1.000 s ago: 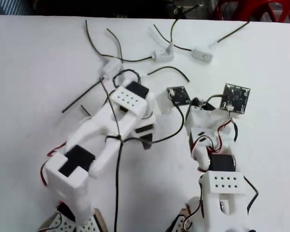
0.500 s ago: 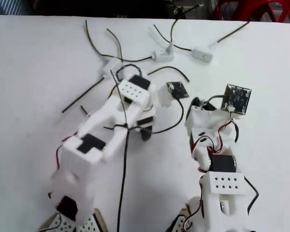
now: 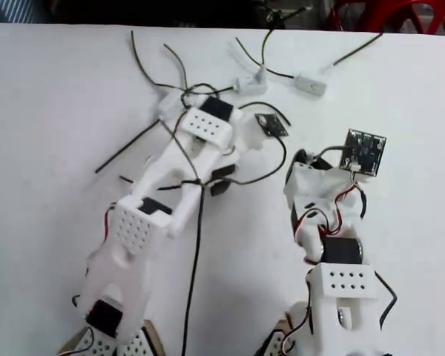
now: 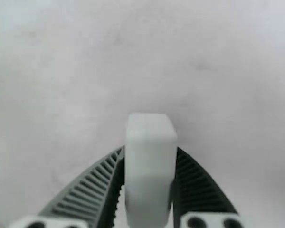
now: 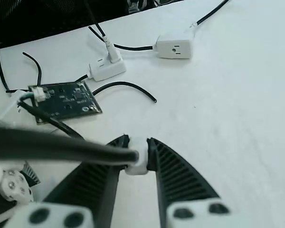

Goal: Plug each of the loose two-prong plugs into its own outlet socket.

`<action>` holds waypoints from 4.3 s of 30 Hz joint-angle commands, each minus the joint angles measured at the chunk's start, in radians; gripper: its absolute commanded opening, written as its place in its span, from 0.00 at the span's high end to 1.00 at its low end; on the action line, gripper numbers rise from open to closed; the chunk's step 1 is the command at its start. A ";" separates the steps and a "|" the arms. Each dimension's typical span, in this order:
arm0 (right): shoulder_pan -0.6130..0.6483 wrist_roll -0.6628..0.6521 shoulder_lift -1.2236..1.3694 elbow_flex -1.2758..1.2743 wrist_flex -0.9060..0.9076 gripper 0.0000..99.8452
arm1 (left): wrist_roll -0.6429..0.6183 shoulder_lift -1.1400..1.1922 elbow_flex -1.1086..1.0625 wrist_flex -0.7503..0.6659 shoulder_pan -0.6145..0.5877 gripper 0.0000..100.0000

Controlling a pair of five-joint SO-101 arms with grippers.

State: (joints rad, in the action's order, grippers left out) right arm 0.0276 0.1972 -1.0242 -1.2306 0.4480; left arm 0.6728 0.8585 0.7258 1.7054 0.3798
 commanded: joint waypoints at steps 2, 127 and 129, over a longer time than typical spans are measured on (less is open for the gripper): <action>-0.010 0.005 -0.015 0.008 -0.016 0.98 | -0.011 -0.019 0.098 0.077 -0.028 0.87; 0.010 0.000 -0.015 -0.003 -0.007 0.98 | -0.130 0.062 0.600 0.086 -0.397 0.71; 0.051 -0.040 -0.013 0.003 0.024 0.98 | -0.173 -0.001 0.600 0.086 -0.414 0.73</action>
State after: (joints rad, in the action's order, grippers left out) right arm 0.0322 0.1972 -1.0242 -1.2428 0.4496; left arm 0.5470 1.0226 1.2843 1.7822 0.0008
